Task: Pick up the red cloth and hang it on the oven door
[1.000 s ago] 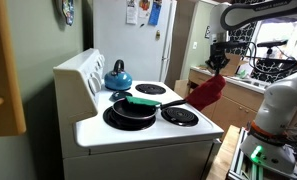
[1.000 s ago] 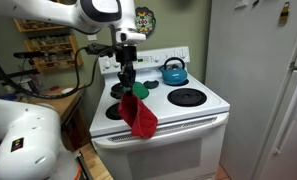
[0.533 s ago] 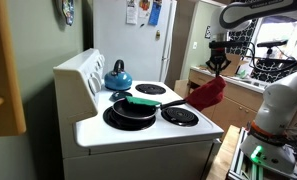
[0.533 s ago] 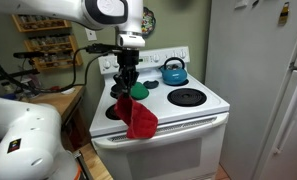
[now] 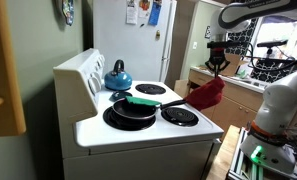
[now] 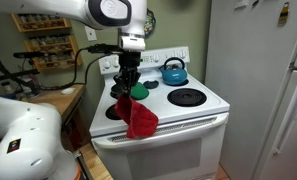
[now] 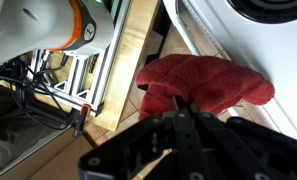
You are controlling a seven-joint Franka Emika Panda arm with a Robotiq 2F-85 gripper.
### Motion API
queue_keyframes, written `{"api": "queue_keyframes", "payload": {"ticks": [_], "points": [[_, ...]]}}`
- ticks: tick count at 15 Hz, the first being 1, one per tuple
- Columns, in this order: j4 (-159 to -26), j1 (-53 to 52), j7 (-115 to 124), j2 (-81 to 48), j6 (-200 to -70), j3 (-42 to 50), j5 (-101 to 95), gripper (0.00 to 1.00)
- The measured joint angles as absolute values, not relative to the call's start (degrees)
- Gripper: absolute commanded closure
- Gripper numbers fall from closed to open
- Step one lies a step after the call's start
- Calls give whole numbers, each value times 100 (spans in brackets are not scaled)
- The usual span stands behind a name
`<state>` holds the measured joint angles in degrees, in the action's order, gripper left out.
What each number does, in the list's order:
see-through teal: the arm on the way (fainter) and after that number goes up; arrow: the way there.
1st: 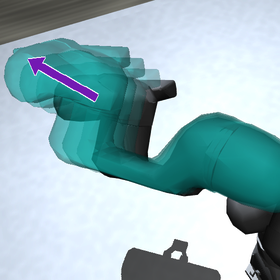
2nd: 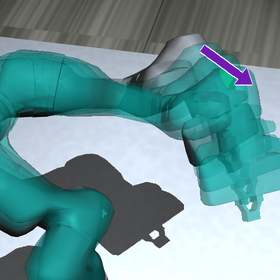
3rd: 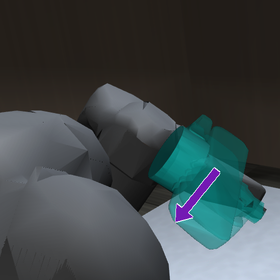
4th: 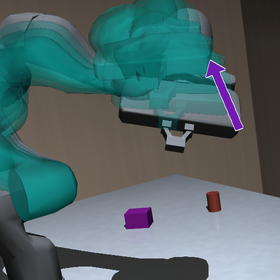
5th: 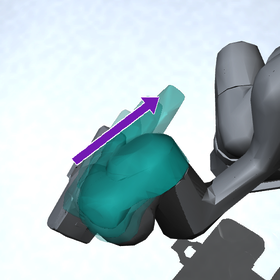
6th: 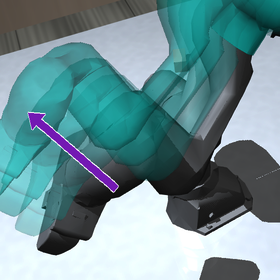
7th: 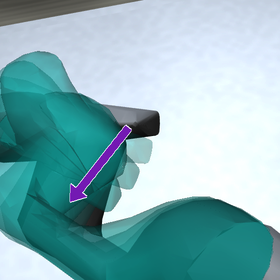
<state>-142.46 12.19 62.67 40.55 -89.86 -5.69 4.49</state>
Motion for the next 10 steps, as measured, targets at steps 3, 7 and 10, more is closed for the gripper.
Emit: {"api": "queue_keyframes", "payload": {"ticks": [3,7,10], "points": [[-14246,1226,6335,4032,-8987,-528,520,99],[-14247,1306,6783,3878,-8984,-363,882,99],[-14251,1463,7361,3700,-8984,-265,998,99]]}}
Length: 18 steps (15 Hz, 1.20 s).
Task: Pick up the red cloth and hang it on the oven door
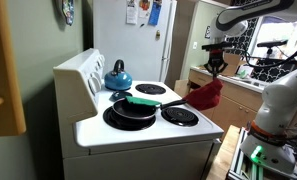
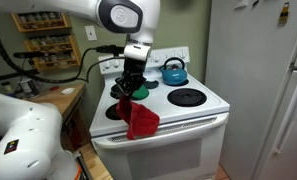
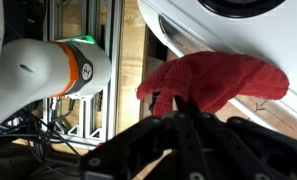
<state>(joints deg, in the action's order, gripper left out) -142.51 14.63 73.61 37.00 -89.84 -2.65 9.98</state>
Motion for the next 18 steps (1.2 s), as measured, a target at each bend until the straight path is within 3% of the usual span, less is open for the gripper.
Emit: {"api": "queue_keyframes", "payload": {"ticks": [9,18], "points": [[-14433,1691,8719,3526,-8937,141,1624,99],[-14829,1776,9176,4141,-8937,252,2100,99]]}}
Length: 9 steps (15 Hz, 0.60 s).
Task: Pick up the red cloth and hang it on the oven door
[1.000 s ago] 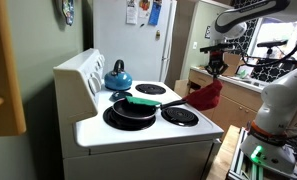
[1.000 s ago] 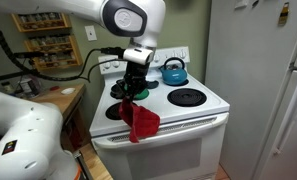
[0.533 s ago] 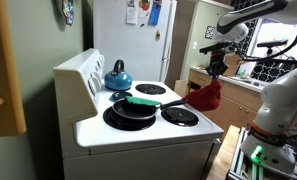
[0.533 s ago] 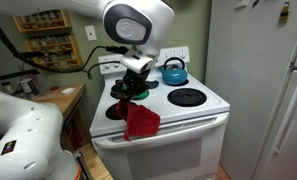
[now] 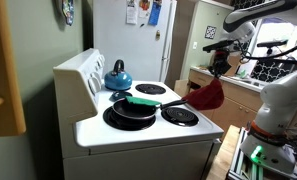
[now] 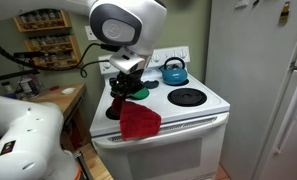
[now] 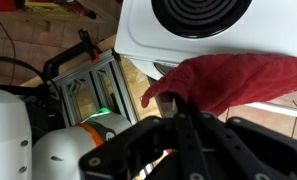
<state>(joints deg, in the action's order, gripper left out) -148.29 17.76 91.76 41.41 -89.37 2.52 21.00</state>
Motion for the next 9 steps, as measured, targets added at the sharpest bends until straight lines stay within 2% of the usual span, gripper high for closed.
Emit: {"api": "queue_keyframes", "payload": {"ticks": [9], "points": [[-15181,1800,9528,4789,-8966,196,2317,99]]}}
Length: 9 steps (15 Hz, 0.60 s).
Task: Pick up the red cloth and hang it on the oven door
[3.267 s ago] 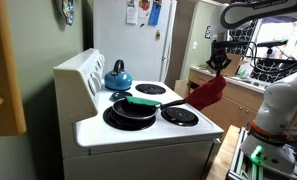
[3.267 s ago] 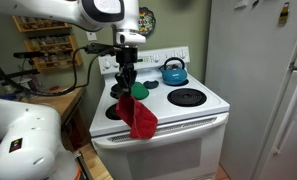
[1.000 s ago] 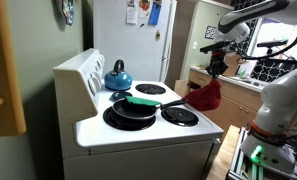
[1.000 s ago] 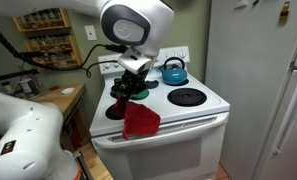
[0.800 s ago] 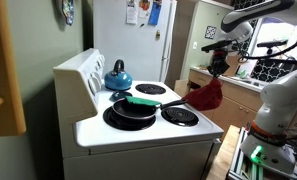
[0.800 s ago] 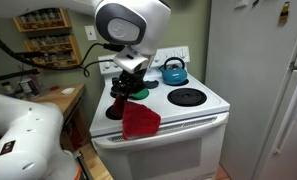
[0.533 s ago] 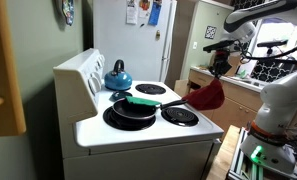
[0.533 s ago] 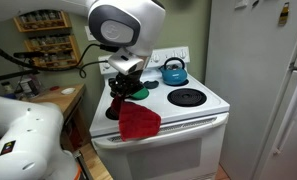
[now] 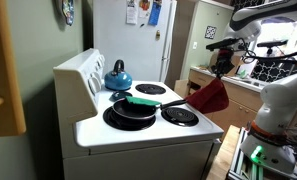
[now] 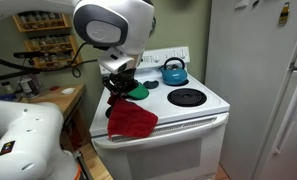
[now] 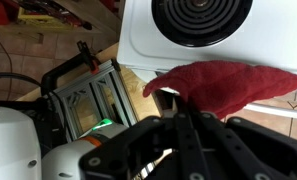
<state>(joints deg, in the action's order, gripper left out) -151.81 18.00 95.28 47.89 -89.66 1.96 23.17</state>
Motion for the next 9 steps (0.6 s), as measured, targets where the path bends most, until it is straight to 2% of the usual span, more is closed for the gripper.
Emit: {"api": "queue_keyframes", "payload": {"ticks": [9], "points": [[-15637,2104,9536,4701,-9082,385,2318,99]]}}
